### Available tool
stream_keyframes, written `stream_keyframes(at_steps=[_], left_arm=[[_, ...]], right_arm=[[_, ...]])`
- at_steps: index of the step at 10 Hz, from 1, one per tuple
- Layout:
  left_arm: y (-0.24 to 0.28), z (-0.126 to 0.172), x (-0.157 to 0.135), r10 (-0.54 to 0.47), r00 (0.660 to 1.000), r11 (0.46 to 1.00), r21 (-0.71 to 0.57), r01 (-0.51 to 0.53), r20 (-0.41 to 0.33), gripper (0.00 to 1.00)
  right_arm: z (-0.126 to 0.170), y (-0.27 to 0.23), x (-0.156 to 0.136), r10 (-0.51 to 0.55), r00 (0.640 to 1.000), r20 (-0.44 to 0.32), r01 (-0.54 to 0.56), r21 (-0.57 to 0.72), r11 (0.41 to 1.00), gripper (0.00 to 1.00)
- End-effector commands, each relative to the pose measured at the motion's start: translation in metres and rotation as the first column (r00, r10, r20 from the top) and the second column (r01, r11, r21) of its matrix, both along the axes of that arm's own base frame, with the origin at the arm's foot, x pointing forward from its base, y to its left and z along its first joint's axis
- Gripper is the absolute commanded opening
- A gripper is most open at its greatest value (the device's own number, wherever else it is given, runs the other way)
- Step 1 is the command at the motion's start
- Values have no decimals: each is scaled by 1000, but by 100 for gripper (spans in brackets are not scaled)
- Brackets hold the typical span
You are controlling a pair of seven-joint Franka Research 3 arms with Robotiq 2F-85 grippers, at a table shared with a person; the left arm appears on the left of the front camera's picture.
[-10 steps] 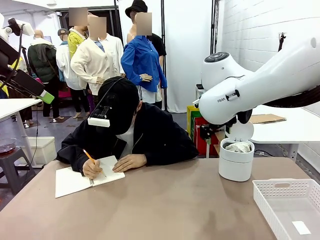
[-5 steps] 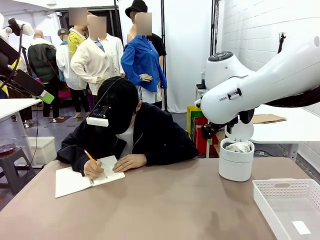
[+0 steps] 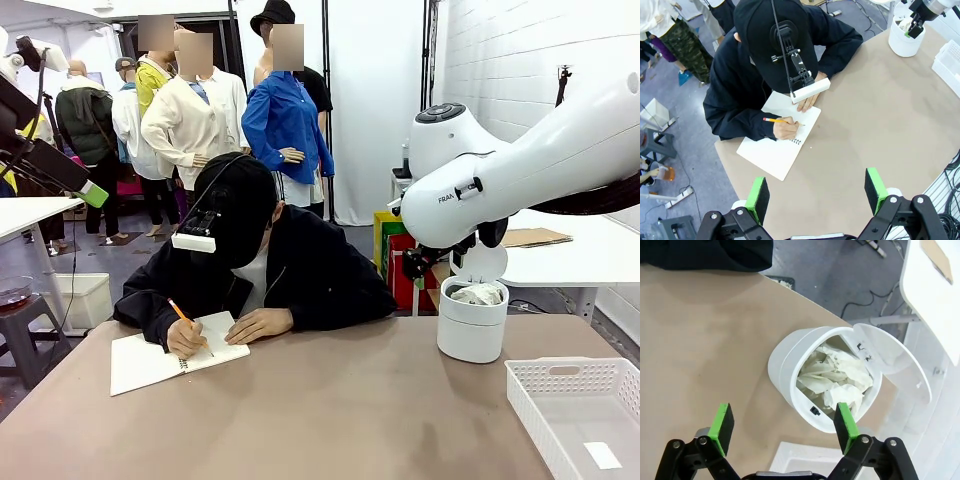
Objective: Sort the paper based on its condition.
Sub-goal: If a person hands you a paper, place it in the Organizing basket , and if it's crumpled, put it in the Trash can.
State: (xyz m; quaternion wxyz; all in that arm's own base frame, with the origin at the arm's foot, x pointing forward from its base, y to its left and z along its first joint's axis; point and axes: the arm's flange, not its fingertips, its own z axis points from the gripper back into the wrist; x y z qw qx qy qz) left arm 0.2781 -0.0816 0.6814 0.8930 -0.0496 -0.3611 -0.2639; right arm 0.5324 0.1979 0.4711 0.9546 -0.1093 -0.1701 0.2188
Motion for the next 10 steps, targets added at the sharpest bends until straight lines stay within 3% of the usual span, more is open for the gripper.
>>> stream_keyframes(at_steps=[1, 2, 3, 5, 8, 10], left_arm=[[1, 0, 0, 1, 1000, 1000, -2, -1, 0, 100], [1, 0, 0, 1, 1000, 1000, -2, -1, 0, 100], [1, 0, 0, 1, 1000, 1000, -2, -1, 0, 100], [1, 0, 0, 1, 1000, 1000, -2, -1, 0, 100], [1, 0, 0, 1, 1000, 1000, -2, -1, 0, 100], [1, 0, 0, 1, 1000, 1000, -2, -1, 0, 100]], right_arm=[[-1, 4, 3, -23, 1000, 8, 23, -17, 1000, 100], [0, 0, 0, 0, 1000, 0, 0, 0, 1000, 100], [21, -2, -33, 19, 999, 42, -23, 103, 994, 100], [39, 10, -61, 86, 991, 101, -108, 244, 964, 100], [85, 15, -82, 228, 968, 108, -253, 449, 857, 100], [116, 25, -93, 310, 943, 125, -330, 493, 805, 100]])
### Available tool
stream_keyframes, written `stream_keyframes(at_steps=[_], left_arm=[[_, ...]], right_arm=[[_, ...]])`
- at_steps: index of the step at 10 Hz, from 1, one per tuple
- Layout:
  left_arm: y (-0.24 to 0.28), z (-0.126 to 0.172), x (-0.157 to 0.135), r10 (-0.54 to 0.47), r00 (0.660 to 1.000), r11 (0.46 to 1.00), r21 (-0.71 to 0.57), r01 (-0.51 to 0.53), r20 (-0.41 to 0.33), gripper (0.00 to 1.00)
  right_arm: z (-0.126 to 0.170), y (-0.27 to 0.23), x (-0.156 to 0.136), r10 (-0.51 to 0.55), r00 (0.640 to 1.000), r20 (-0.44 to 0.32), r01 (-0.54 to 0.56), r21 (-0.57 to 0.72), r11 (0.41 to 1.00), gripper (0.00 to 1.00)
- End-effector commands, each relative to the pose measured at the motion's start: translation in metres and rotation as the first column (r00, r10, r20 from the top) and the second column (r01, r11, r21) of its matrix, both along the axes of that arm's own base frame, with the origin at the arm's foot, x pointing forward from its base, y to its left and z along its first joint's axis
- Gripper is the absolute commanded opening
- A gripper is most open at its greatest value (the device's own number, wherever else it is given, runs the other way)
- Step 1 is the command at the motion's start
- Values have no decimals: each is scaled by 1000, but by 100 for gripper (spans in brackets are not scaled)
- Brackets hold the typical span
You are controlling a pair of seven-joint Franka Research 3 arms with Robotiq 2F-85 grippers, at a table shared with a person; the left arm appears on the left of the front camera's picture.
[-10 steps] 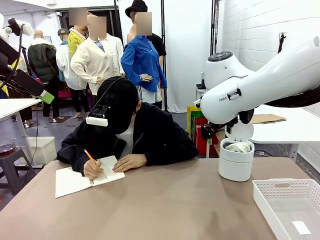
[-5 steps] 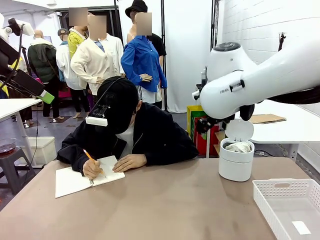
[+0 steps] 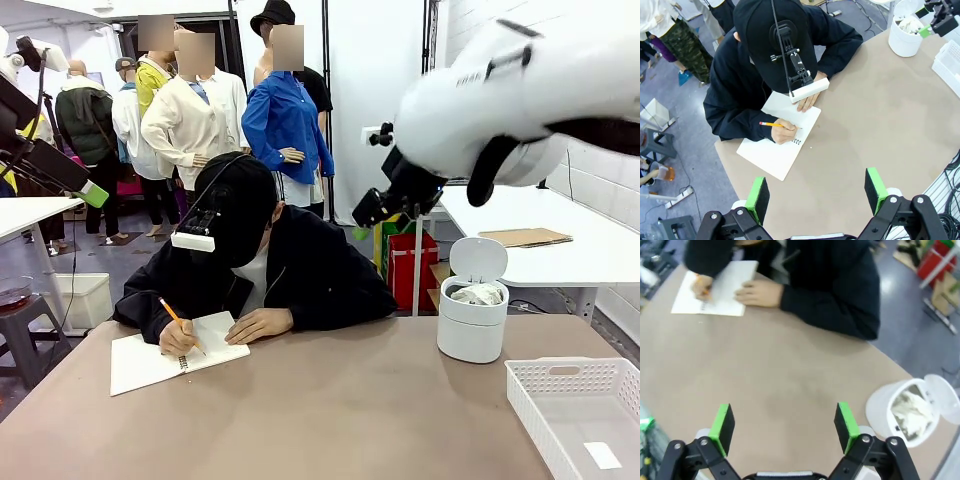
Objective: Sort the paper based on its condition.
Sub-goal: If a person hands you a paper, place it in the Organizing basket , and if it's crumpled, put it in the Trash can.
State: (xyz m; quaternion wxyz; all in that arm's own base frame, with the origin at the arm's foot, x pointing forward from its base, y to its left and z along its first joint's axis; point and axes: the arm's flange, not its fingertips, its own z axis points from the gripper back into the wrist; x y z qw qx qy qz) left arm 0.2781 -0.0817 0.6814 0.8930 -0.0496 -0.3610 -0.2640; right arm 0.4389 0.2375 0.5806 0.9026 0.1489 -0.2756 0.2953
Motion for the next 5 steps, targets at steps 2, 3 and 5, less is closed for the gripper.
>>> stream_keyframes(at_steps=[2, 3, 5], left_arm=[[1, 0, 0, 1, 1000, 1000, -2, -1, 0, 100], [1, 0, 0, 1, 1000, 1000, -2, -1, 0, 100], [1, 0, 0, 1, 1000, 1000, -2, -1, 0, 100]], right_arm=[[52, 5, -9, 140, 990, -22, -139, 16, 990, 100], [67, 13, -10, 151, 988, -12, -151, 6, 989, 100], [94, 28, -14, 208, 978, -21, -208, 10, 978, 100]])
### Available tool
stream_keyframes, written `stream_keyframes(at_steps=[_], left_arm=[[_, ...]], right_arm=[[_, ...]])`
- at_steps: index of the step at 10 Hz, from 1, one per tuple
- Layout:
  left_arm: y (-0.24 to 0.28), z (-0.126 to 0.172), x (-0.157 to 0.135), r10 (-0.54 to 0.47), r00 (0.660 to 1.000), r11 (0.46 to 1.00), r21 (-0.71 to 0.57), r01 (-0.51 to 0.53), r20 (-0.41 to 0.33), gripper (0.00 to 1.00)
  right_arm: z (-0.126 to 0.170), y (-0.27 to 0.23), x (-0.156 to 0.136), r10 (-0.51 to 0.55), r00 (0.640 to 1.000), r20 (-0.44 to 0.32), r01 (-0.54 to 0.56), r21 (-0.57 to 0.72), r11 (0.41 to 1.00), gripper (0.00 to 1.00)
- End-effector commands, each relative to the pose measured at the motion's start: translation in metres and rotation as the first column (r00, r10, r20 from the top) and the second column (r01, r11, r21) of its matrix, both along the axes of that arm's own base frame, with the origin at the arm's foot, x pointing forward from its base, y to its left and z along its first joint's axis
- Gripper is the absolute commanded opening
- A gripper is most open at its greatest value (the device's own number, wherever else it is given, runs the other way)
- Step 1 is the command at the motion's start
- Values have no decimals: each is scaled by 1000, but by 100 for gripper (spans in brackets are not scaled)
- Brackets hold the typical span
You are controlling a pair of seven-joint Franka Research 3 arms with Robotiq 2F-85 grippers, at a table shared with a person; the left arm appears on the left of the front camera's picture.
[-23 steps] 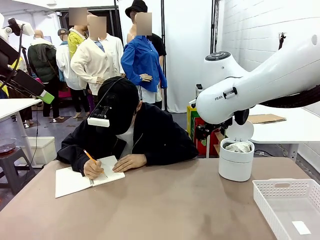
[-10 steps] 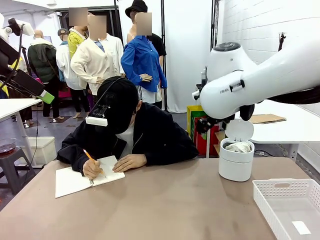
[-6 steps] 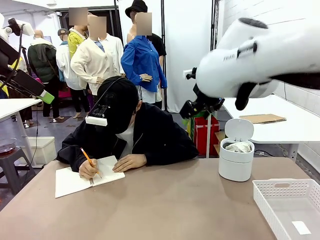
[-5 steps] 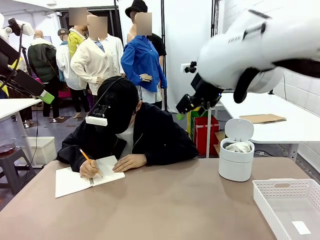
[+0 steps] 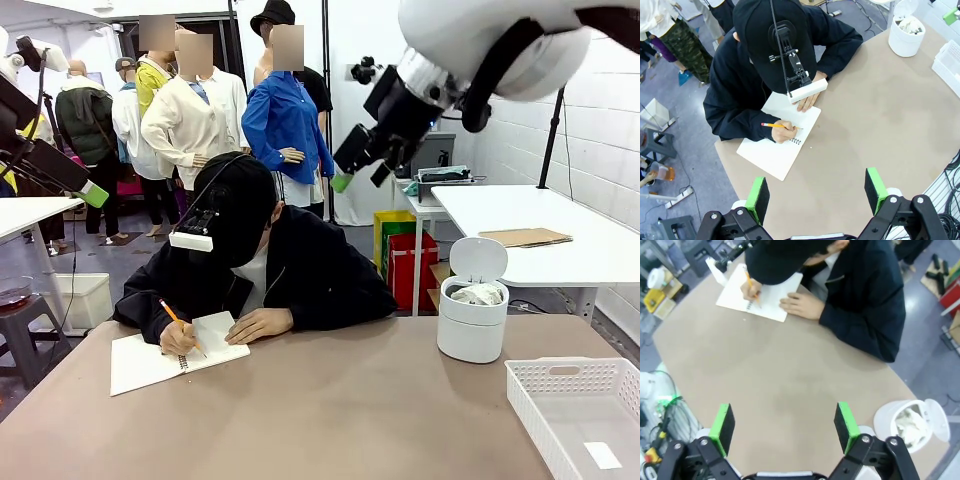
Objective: Sort the paper based on its condition.
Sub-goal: If a person hands you a paper, place it in the Organizing basket , and if it's crumpled, put it in the Trash can.
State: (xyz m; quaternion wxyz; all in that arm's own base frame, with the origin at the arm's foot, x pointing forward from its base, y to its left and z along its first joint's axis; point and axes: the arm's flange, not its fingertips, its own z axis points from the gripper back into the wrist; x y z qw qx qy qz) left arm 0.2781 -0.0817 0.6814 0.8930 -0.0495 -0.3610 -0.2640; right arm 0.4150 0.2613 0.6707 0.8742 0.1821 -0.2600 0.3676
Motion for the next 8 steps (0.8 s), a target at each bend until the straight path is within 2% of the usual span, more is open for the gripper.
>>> stream_keyframes(at_steps=[1, 4, 7, 8], left_arm=[[1, 0, 0, 1, 1000, 1000, -2, -1, 0, 100], [1, 0, 0, 1, 1000, 1000, -2, -1, 0, 100], [1, 0, 0, 1, 1000, 1000, -2, -1, 0, 100], [1, 0, 0, 1, 1000, 1000, -2, -1, 0, 100]], right_arm=[[16, 7, 9, 44, 999, -26, -44, -3, 999, 100], [28, 14, 13, 80, 995, -55, -80, 1, 997, 100], [22, 13, 14, 53, 999, 3, -53, -24, 998, 100], [28, 15, 11, 53, 998, -39, -54, -11, 998, 100]])
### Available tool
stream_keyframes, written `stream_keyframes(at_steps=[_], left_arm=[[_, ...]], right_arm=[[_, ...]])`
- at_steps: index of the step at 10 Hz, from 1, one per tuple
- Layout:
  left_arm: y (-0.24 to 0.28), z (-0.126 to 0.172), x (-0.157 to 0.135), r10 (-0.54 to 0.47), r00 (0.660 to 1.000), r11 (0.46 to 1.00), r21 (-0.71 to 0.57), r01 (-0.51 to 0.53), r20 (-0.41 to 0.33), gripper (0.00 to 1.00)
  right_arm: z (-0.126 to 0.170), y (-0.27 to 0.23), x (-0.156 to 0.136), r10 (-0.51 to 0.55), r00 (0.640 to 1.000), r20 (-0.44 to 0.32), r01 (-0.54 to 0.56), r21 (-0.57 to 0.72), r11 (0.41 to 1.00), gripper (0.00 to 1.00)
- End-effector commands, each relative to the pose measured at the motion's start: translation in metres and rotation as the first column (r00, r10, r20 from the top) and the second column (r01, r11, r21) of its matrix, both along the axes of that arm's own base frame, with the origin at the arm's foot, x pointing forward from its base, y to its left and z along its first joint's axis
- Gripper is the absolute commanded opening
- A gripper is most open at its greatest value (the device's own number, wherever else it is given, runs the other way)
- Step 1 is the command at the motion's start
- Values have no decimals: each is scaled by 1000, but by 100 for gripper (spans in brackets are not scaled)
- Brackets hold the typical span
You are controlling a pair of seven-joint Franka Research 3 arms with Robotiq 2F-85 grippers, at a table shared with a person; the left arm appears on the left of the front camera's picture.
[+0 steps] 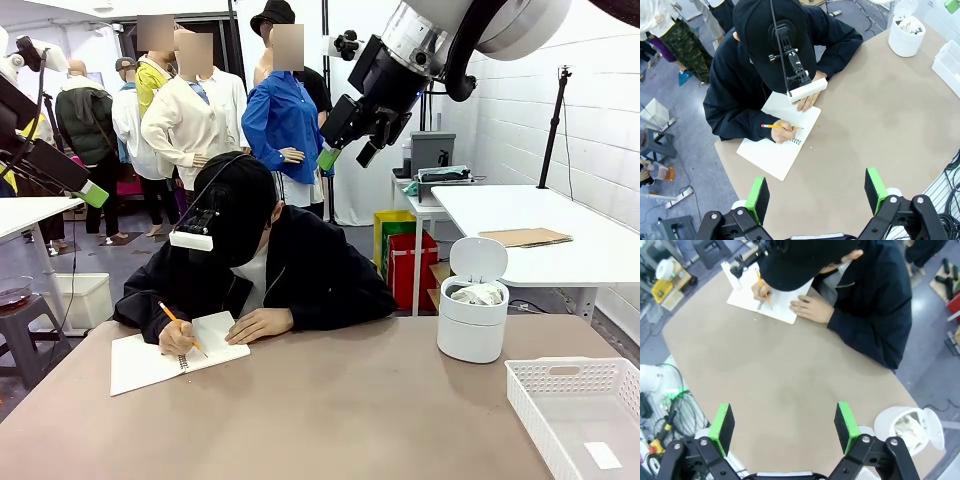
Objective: Sort the paper based on its condition.
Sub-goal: If a person hands you a paper, place it in the Organizing basket , and if it's crumpled, put it in the Trash can.
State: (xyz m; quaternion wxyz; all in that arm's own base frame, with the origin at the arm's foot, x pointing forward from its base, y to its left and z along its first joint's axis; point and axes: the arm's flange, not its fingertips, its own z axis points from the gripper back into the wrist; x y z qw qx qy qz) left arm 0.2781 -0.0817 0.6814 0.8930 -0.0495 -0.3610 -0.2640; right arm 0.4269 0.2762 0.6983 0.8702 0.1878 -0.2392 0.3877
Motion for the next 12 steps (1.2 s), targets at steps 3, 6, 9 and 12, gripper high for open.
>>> stream_keyframes(at_steps=[3, 6, 9, 12], left_arm=[[1, 0, 0, 1, 1000, 1000, -2, -1, 0, 100], [1, 0, 0, 1, 1000, 1000, -2, -1, 0, 100], [1, 0, 0, 1, 1000, 1000, -2, -1, 0, 100], [1, 0, 0, 1, 1000, 1000, -2, -1, 0, 100]], right_arm=[[0, 0, -1, 5, 1000, -7, -5, 2, 1000, 100], [0, 0, -1, 5, 1000, -7, -5, 2, 1000, 100], [0, 0, -1, 5, 1000, -7, -5, 2, 1000, 100], [0, 0, -1, 5, 1000, -7, -5, 2, 1000, 100]])
